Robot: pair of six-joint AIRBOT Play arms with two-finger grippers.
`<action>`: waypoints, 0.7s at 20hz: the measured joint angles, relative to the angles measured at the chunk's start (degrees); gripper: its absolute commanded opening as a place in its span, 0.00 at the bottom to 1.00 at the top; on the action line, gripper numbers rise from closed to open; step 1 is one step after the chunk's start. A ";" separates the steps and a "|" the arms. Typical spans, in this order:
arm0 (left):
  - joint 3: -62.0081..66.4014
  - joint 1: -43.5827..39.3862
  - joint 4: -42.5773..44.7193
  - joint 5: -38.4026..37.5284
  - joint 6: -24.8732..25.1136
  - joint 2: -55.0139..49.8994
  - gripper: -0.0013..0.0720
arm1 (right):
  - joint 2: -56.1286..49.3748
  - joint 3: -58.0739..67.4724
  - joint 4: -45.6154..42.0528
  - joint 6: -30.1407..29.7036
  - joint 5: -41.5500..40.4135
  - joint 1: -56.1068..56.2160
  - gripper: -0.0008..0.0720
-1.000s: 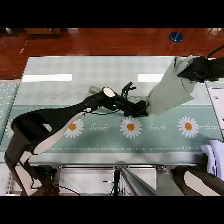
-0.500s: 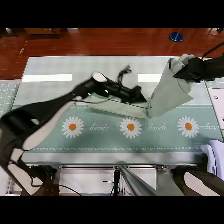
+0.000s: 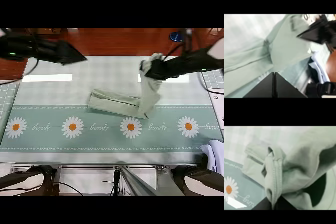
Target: Fold the shirts.
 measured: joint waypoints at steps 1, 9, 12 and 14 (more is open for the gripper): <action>0.00 2.23 0.50 -1.57 0.02 2.01 0.05 | -2.54 0.00 -0.07 0.96 -2.82 2.93 0.06; -2.75 7.50 5.25 -8.44 0.13 8.79 0.05 | -18.45 -0.02 10.71 5.90 -28.65 20.44 0.73; -7.58 7.54 8.57 -8.41 0.15 9.05 0.06 | -16.20 -0.02 9.46 5.55 -27.85 18.71 0.72; -11.63 7.61 10.60 -7.08 0.31 9.09 0.06 | -11.89 -0.02 3.41 5.35 -22.14 14.56 0.72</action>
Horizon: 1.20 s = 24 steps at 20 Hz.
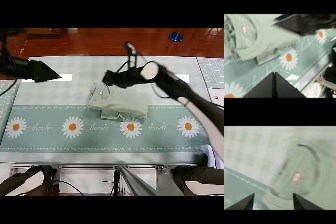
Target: Fold the shirts.
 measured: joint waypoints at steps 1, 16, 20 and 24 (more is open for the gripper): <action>-2.01 0.00 0.79 0.63 0.09 0.00 0.12 | 2.84 0.00 -4.74 -0.11 4.24 -2.82 0.72; -15.45 0.00 8.66 3.96 0.04 -5.05 0.74 | 15.21 -27.67 -0.85 -13.53 22.23 -44.17 0.68; -15.58 0.00 9.09 3.23 -0.68 -5.18 0.74 | 9.22 -34.56 11.39 -18.03 13.73 -37.86 0.68; -15.61 0.00 9.25 2.67 -1.05 -5.18 0.74 | 3.74 -36.39 26.86 -24.09 7.54 -30.21 0.64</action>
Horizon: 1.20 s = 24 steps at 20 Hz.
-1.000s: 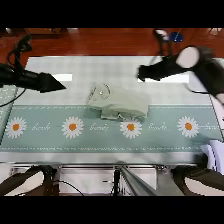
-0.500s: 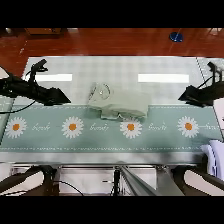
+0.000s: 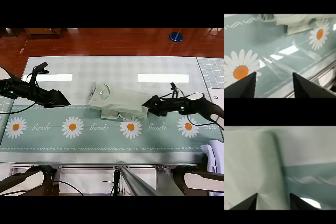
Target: Fold the shirts.
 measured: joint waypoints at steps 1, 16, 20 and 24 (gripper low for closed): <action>0.00 0.00 0.00 -0.02 -0.04 0.00 0.74 | -1.18 -0.15 3.85 -1.18 -1.44 1.86 0.42; 0.00 -0.02 -1.20 -0.33 -0.87 0.00 0.74 | 27.17 16.22 4.26 8.02 13.77 -18.03 0.05; 0.00 -0.02 -2.19 -0.33 -1.01 0.00 0.74 | 36.11 26.88 -5.35 16.76 27.10 -34.99 0.05; 0.00 -0.02 -2.60 -0.33 0.13 0.00 0.74 | 38.86 33.53 -14.05 19.87 39.82 -50.77 0.05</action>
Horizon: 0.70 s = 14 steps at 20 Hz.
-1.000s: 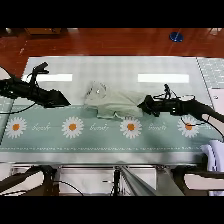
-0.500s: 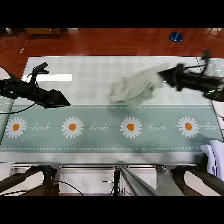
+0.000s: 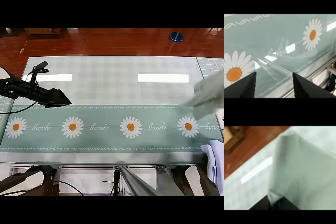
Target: Fold the shirts.
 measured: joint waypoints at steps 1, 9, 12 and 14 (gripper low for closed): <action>0.00 0.00 -0.02 -0.26 0.20 0.00 0.74 | 0.17 0.70 -1.31 0.35 2.36 -3.45 0.05; 0.00 0.00 -0.13 -1.27 2.84 -0.04 0.74 | -1.14 2.51 -22.29 -2.29 14.12 -20.94 0.05; 0.00 0.00 -0.15 -0.15 3.61 -0.04 0.74 | -1.57 2.62 -31.63 -2.89 15.17 -22.14 0.05; 0.00 0.00 -0.15 1.40 3.80 -0.04 0.74 | -2.21 2.62 -37.11 -3.13 15.47 -22.49 0.05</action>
